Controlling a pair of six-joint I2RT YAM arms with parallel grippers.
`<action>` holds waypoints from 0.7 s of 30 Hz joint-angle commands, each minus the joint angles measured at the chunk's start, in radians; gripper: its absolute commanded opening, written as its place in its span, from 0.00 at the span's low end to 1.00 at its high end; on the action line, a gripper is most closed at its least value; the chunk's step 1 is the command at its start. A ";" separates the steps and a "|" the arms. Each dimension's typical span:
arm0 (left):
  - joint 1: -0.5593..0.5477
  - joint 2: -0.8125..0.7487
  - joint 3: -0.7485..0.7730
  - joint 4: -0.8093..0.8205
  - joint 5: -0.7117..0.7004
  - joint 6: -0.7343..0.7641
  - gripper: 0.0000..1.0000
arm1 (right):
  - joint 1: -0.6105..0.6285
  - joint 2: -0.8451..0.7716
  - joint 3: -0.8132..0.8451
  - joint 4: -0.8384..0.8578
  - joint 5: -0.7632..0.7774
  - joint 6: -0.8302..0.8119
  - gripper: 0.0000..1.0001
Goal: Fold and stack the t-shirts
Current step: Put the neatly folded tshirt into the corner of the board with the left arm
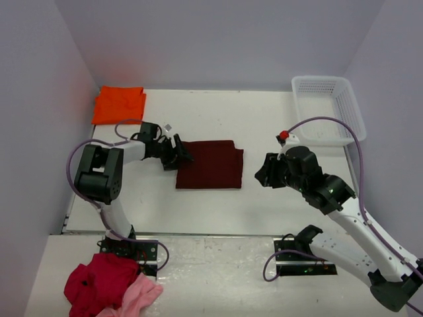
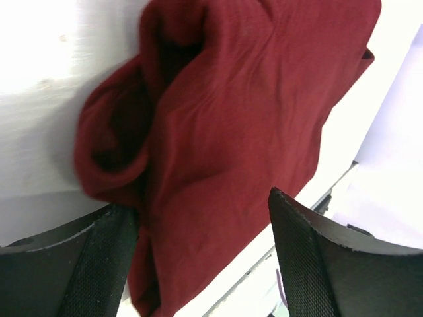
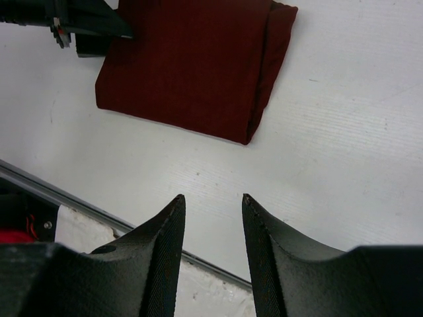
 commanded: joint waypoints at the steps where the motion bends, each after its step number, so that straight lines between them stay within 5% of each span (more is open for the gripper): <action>1: -0.034 0.114 -0.058 -0.051 -0.152 0.034 0.77 | 0.003 0.002 0.028 0.018 0.033 0.011 0.41; 3: -0.042 0.120 -0.060 -0.045 -0.162 0.028 0.72 | 0.005 -0.002 0.030 0.018 0.040 0.009 0.41; 6: -0.042 0.125 -0.060 -0.040 -0.171 0.021 0.41 | 0.003 -0.012 0.040 0.011 0.051 0.004 0.42; 10: -0.042 0.137 -0.047 -0.046 -0.189 0.013 0.20 | 0.005 -0.018 0.042 0.009 0.060 -0.002 0.42; 16: -0.041 0.156 -0.021 -0.028 -0.199 0.005 0.00 | 0.003 -0.022 0.025 0.008 0.063 0.003 0.42; 21: -0.047 0.075 -0.004 -0.005 -0.180 0.017 0.00 | 0.003 -0.016 0.005 0.009 0.060 0.004 0.42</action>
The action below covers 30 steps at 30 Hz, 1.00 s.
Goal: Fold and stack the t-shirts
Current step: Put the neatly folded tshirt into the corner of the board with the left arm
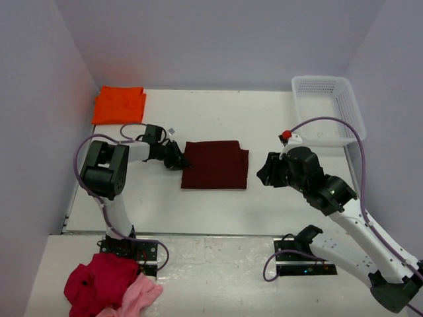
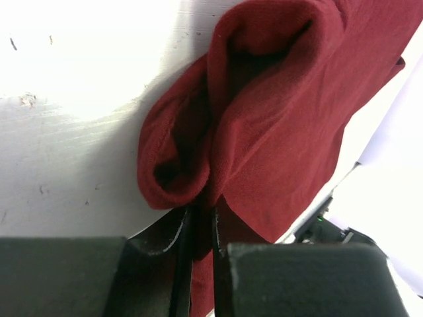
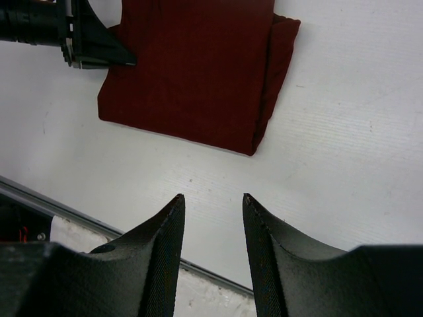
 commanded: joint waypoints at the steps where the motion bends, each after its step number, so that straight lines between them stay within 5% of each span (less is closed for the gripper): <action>1: -0.018 -0.024 -0.010 -0.051 -0.187 0.073 0.00 | 0.003 -0.005 0.000 0.011 0.014 0.006 0.42; 14: -0.051 -0.264 0.367 -0.425 -0.628 0.383 0.00 | 0.003 0.015 -0.055 0.062 -0.040 0.014 0.42; 30: -0.035 -0.092 0.600 -0.303 -0.791 0.584 0.00 | 0.003 0.027 -0.080 0.080 -0.107 -0.026 0.42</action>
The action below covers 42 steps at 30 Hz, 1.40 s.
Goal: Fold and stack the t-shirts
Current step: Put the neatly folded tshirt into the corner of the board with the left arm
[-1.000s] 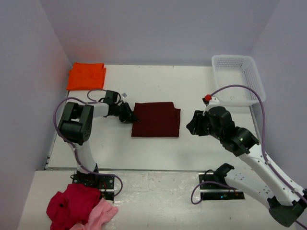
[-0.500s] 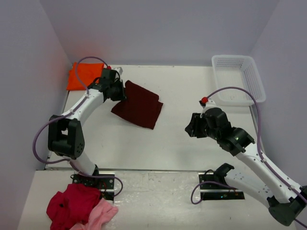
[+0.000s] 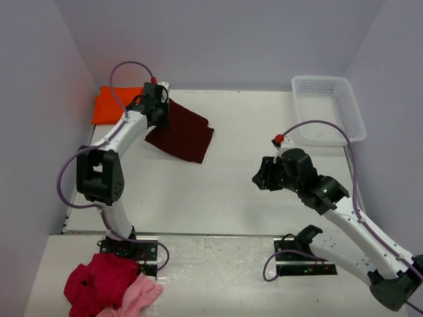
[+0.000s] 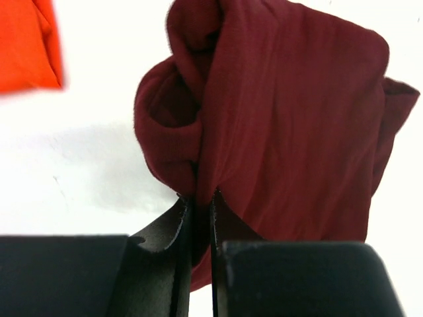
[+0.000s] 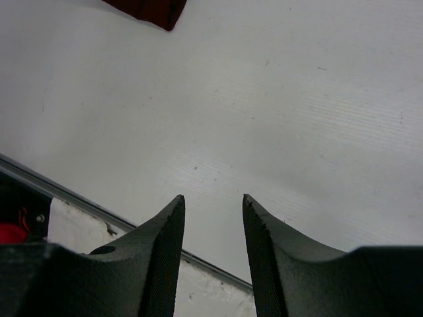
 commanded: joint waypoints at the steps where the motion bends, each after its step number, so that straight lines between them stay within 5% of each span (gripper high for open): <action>1: 0.009 0.003 0.087 0.100 -0.081 0.098 0.00 | 0.003 0.013 -0.015 0.030 -0.046 -0.023 0.42; 10: 0.021 0.037 0.103 0.243 -0.162 0.223 0.00 | 0.008 0.044 0.000 0.032 -0.098 -0.020 0.42; 29: 0.145 0.140 0.226 0.488 -0.093 0.419 0.00 | 0.019 0.117 -0.009 0.028 -0.089 -0.044 0.42; 42: 0.183 0.151 0.319 0.474 -0.079 0.454 0.00 | 0.022 0.134 -0.015 0.025 -0.080 -0.038 0.42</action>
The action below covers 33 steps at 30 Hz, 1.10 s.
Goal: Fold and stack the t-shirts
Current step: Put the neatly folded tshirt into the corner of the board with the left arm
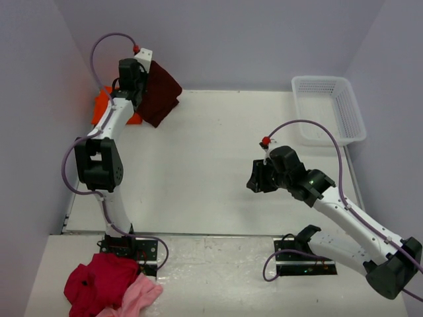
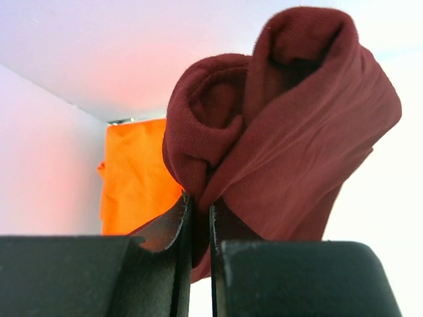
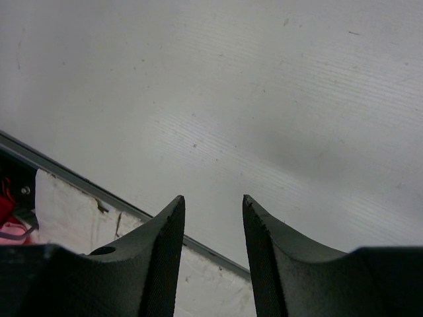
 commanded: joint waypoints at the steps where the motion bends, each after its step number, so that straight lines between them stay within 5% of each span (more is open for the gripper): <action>1: 0.022 -0.020 0.063 0.088 0.008 0.030 0.00 | 0.007 0.006 -0.001 0.019 0.007 -0.013 0.42; 24: 0.066 0.033 0.088 0.094 -0.047 -0.028 0.00 | 0.007 0.006 -0.005 0.011 0.019 -0.006 0.42; 33: 0.181 0.068 0.061 0.143 -0.084 -0.114 0.00 | 0.007 0.015 0.010 -0.007 0.019 0.000 0.42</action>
